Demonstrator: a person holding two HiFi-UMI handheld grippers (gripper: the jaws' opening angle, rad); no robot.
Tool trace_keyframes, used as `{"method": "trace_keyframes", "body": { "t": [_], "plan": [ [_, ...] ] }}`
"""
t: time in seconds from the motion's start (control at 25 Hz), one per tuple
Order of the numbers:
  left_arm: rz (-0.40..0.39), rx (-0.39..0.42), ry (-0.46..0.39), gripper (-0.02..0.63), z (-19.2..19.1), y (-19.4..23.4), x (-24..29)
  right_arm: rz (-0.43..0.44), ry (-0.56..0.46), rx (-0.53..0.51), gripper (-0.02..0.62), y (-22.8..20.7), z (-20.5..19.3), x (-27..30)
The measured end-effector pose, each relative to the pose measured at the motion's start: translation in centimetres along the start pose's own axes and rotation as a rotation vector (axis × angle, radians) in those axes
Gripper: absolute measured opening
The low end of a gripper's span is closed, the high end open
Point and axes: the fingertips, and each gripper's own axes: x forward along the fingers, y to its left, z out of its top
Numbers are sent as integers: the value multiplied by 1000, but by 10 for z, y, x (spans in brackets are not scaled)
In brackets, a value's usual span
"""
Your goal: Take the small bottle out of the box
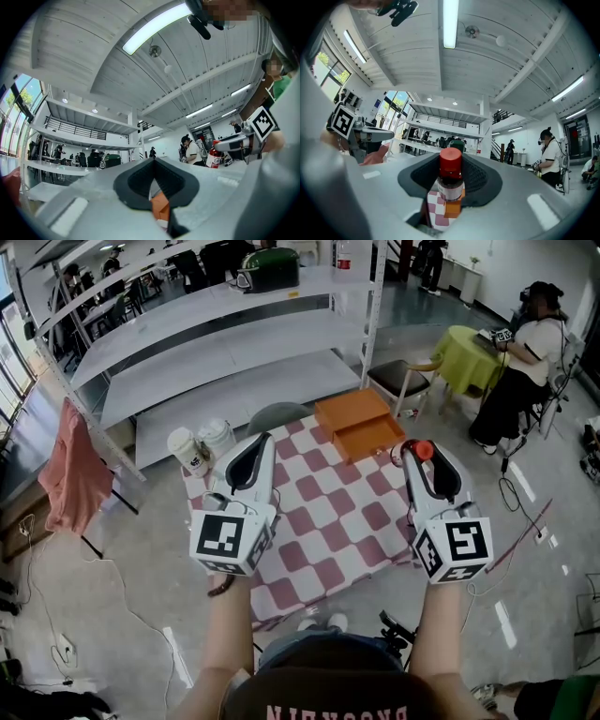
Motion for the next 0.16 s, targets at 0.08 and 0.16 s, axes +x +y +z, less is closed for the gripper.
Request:
{"method": "trace_keyframes", "body": {
  "t": [0.08, 0.16],
  "plan": [
    [-3, 1, -1, 0, 0, -1, 1, 2, 2, -2, 140, 0, 0, 0],
    [-6, 1, -2, 0, 1, -2, 2, 4, 3, -4, 140, 0, 0, 0]
  ]
}}
